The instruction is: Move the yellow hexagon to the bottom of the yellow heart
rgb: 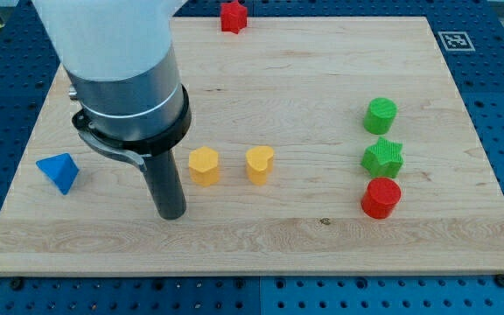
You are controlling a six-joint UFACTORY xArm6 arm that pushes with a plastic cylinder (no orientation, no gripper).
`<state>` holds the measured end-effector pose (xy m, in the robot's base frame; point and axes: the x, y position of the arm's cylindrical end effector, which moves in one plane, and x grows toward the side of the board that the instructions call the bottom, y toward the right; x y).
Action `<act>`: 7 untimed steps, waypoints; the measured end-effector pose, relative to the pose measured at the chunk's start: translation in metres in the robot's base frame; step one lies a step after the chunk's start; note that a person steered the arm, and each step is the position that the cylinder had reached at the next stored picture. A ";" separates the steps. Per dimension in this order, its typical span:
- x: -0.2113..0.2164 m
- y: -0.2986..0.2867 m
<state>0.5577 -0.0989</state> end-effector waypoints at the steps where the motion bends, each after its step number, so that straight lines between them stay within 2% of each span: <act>1: -0.001 0.001; 5: -0.066 0.006; 7: -0.075 0.022</act>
<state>0.4829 -0.0766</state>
